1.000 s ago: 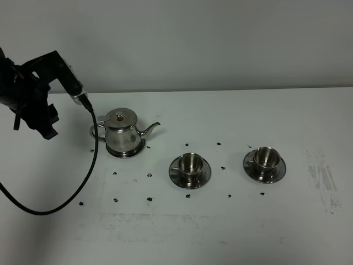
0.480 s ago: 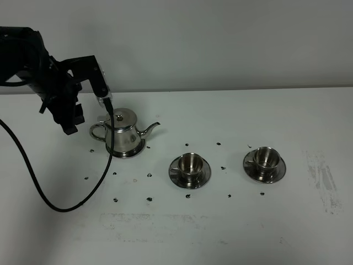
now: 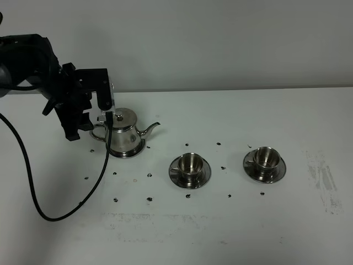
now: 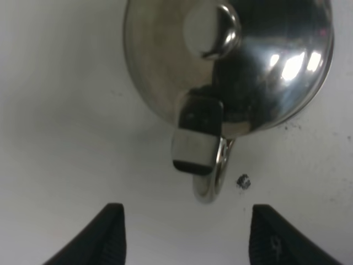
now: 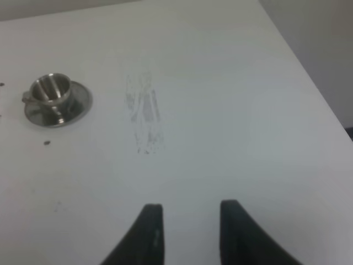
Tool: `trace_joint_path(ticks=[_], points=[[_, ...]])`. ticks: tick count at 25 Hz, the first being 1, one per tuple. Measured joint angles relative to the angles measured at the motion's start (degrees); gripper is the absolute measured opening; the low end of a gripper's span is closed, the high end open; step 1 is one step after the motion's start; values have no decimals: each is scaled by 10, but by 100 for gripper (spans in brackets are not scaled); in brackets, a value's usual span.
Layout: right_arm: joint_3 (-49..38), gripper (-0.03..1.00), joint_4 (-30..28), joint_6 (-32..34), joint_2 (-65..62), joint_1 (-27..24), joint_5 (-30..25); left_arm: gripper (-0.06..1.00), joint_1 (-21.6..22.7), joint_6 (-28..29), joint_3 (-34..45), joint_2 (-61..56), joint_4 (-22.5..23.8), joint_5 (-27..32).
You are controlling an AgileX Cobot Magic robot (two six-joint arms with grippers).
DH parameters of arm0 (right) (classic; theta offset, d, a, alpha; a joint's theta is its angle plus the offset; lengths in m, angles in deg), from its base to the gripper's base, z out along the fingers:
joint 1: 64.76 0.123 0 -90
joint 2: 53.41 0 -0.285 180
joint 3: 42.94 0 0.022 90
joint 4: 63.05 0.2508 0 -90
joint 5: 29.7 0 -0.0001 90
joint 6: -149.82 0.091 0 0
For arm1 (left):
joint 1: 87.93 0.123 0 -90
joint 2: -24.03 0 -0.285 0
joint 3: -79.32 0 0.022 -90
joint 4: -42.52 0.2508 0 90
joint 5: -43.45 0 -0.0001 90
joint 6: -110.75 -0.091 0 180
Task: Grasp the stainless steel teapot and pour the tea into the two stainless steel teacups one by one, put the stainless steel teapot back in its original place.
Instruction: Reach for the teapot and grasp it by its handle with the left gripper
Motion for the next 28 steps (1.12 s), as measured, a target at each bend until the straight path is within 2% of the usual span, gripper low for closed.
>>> trace_joint_path(ticks=[13, 23, 28], points=[[0, 24, 0, 0, 0, 0, 0, 51, -4, -44, -15, 32, -21, -20], [0, 24, 0, 0, 0, 0, 0, 49, -12, -44, -115, 82, -19, 60], [0, 24, 0, 0, 0, 0, 0, 48, -21, -44, -132, 95, -19, 74]])
